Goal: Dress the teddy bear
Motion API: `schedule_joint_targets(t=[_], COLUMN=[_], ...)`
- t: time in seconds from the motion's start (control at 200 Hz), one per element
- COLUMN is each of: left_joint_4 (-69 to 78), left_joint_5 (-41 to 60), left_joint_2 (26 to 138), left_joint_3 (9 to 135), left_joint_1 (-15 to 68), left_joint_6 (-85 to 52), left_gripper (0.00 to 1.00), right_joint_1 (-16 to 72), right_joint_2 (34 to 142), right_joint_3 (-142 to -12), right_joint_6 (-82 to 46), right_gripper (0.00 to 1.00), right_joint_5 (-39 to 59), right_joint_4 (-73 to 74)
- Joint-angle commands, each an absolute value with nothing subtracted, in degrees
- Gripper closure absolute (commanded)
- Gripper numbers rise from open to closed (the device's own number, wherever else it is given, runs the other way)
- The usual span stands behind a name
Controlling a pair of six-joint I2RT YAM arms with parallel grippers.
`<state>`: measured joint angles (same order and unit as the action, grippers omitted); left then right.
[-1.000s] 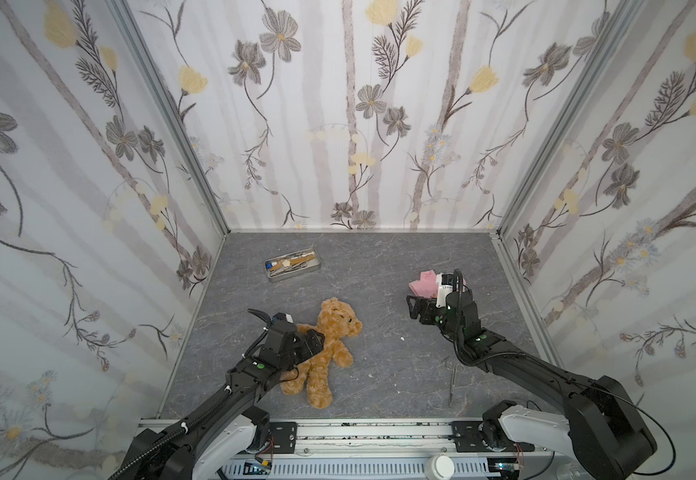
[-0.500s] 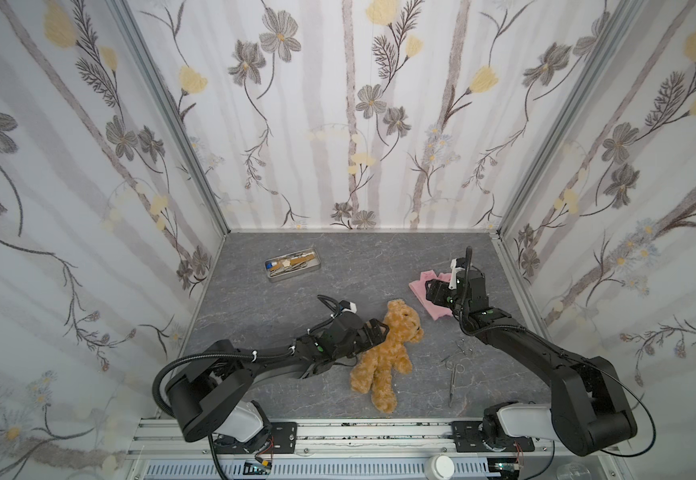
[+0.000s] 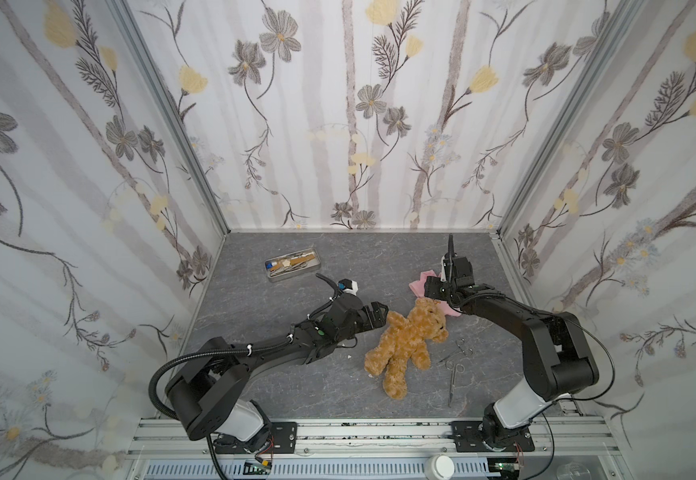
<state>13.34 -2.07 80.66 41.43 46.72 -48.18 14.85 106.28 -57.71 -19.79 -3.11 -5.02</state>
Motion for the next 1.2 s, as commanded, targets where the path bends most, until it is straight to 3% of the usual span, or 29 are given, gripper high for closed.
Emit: schedule_joint_targets(t=[0.0,0.105,0.2,0.3,0.659,0.809,0.929,1.194], left_joint_4=[10.99,10.9,10.82,10.51,7.75,7.3,6.88,6.51], left_joint_5=[-5.87,-6.41,-6.42,-6.33,-7.28,-8.52,-8.0,-9.59], left_joint_2=[76.1,72.38,69.37,67.19,61.32,59.53,58.66,54.08], left_joint_3=[38.58,36.38,35.3,34.37,32.44,31.32,31.28,29.36], left_joint_1=[44.65,43.35,42.81,42.37,41.05,40.78,40.45,39.99], left_joint_6=[-45.7,-45.7,-45.44,-45.0,-43.26,-42.76,-42.1,-41.75], left_gripper=[0.0,0.0,0.0,0.0,0.0,0.0,0.0,0.0], right_joint_1=[15.03,15.82,15.9,16.47,10.77,7.53,5.97,5.6], right_joint_2=[110.86,113.74,116.87,119.17,119.04,122.33,124.81,126.37], right_joint_3=[-60.78,-64.77,-69.43,-73.13,-76.42,-79.78,-81.93,-85.75], right_joint_6=[-18.67,-19.12,-19.6,-19.47,-17.67,-17.49,-17.77,-17.84], right_gripper=[0.27,0.29,0.4,0.44,0.25,0.28,0.42,0.91], right_joint_5=[-0.62,-2.68,-3.4,-4.28,-5.12,1.28,6.14,12.31], right_joint_4=[-8.32,-11.1,-15.01,-18.72,-20.85,-21.38,-21.0,-21.3])
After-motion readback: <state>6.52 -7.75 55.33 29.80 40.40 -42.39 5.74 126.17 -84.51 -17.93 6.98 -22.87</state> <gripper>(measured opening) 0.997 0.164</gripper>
